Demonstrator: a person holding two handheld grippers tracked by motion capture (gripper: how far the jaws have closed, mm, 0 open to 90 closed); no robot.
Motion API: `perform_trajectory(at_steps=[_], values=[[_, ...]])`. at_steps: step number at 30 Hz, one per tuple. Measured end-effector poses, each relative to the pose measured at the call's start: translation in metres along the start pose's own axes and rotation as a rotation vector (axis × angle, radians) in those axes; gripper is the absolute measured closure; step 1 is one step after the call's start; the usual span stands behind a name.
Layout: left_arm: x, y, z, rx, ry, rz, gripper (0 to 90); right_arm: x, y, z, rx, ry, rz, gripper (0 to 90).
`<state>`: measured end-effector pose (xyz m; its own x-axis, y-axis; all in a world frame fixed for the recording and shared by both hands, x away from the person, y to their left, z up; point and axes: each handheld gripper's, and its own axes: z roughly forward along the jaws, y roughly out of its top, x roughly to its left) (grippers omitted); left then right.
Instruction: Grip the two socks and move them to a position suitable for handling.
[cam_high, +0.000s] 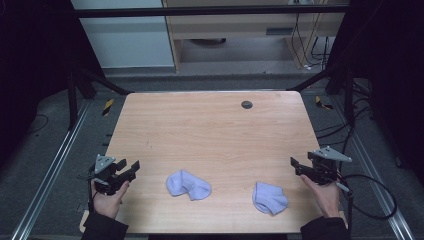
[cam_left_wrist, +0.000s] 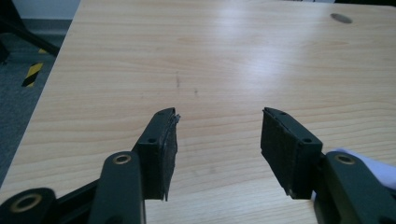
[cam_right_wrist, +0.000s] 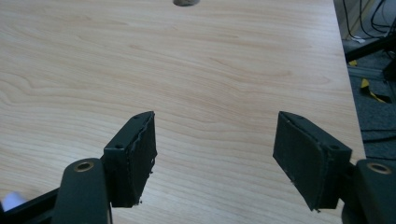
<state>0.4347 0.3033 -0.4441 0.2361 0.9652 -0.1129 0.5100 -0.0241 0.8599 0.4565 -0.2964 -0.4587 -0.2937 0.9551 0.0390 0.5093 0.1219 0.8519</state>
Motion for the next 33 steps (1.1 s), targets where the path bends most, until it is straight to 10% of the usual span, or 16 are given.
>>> perform_trajectory(at_steps=[14,33], values=[[-0.041,0.009,-0.008,-0.021,-0.073,0.03,53.8,0.012,-0.011,-0.028,-0.001,0.065,-0.079,36.9],[-0.119,0.028,0.013,0.005,-0.178,0.176,57.4,0.029,-0.009,-0.043,0.057,0.151,-0.131,39.4]])
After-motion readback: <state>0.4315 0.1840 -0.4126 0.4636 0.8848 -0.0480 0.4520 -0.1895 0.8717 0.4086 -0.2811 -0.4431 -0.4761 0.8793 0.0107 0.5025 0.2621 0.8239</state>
